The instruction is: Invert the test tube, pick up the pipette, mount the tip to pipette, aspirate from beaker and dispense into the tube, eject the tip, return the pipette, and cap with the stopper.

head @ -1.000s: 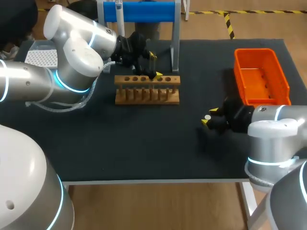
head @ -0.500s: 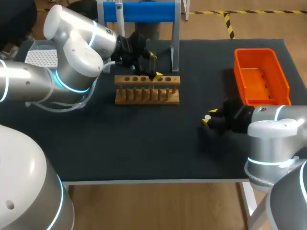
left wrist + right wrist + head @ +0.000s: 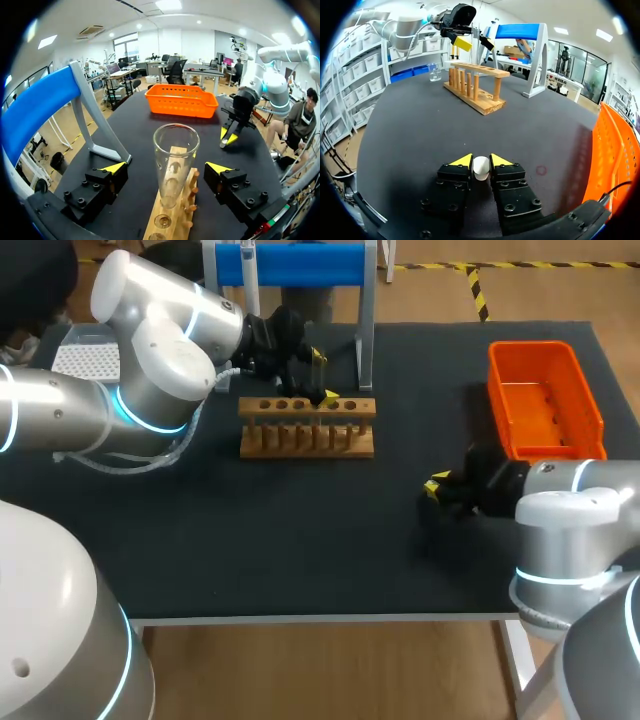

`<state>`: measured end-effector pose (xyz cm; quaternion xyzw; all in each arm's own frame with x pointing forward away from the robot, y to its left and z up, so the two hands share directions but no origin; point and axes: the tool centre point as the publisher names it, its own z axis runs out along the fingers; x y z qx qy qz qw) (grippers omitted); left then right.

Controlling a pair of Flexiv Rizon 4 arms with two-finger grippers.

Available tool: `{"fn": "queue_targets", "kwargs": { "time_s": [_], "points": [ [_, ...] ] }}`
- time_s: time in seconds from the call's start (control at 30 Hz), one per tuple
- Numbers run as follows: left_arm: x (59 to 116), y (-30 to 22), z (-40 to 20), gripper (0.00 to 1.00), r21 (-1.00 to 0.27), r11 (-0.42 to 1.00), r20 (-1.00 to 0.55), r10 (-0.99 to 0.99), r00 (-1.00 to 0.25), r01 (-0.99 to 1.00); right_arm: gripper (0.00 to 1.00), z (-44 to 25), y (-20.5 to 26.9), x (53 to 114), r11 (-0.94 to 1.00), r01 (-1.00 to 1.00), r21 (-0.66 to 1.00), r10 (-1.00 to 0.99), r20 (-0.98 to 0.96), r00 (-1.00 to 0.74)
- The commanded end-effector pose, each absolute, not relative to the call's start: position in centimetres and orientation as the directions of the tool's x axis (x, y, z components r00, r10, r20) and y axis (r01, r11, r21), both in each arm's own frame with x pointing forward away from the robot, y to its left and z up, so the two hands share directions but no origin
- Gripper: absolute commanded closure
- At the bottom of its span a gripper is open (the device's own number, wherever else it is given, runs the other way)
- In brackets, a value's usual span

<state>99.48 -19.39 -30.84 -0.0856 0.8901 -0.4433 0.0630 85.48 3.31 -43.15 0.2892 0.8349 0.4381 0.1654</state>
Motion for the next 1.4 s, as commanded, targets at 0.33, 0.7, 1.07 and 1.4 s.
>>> {"fn": "queue_targets", "kwargs": {
  "time_s": [0.33,0.7,1.07,1.4],
  "points": [
    [99.6,-19.4,-30.9,0.0,-0.799,0.594,-0.034,-0.207,-0.978,-0.097,1.0,-41.4,3.6,85.4,0.456,0.307,0.835,0.597,-0.031,-0.801],
    [99.6,-19.4,-30.9,0.0,-0.799,0.594,-0.034,-0.207,-0.978,-0.097,1.0,-34.8,3.7,85.9,0.477,0.187,0.859,0.495,-0.087,-0.864],
    [99.6,-19.4,-30.9,0.0,-0.799,0.594,-0.034,-0.207,-0.978,-0.097,1.0,-27.5,5.1,87.8,0.485,0.056,0.873,0.381,-0.154,-0.912],
    [99.6,-19.4,-30.9,0.0,-0.799,0.594,-0.034,-0.207,-0.978,-0.097,1.0,-23.7,7.2,90.1,0.48,-0.015,0.877,0.35,-0.207,-0.913]
  ]
}}
